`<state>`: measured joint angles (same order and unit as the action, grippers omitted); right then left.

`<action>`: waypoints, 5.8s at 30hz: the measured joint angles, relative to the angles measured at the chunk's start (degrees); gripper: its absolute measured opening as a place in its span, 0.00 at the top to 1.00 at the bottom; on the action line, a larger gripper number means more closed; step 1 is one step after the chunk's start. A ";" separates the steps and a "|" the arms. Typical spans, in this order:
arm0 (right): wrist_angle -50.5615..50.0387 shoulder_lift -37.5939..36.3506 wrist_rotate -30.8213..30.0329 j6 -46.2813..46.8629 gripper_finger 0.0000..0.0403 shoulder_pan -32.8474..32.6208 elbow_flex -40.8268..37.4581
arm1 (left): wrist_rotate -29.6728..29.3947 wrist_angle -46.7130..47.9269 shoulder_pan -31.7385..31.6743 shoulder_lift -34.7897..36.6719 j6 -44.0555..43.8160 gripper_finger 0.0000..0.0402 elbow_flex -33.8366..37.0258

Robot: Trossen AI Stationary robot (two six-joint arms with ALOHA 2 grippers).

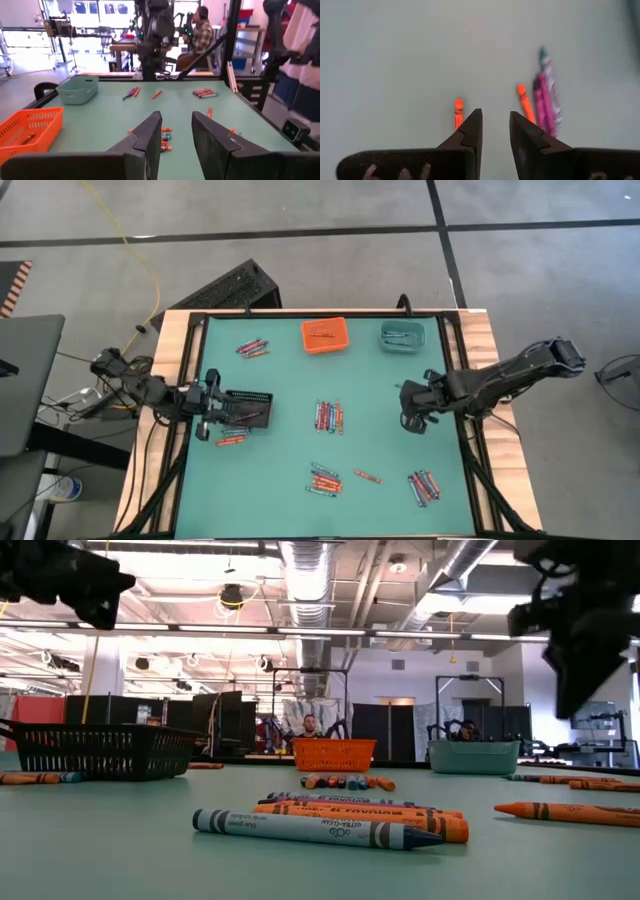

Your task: Sort crayons

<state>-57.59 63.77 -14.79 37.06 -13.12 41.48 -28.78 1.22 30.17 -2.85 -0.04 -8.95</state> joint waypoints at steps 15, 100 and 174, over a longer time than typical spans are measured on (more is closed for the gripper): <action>9.39 0.27 9.43 5.59 0.77 -0.03 -6.35 | -1.22 4.06 -0.04 2.60 -5.46 0.76 5.35; 50.07 50.93 4.38 -71.56 0.95 37.76 38.10 | -1.61 4.49 -0.02 2.51 -5.09 0.76 5.35; 44.74 51.30 7.38 -14.85 0.65 -9.60 35.68 | -1.87 4.50 -0.02 2.40 -5.16 0.76 5.38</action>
<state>-12.84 115.06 -7.42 22.21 -22.72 77.17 -30.65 5.72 30.15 -0.45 -5.21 -3.57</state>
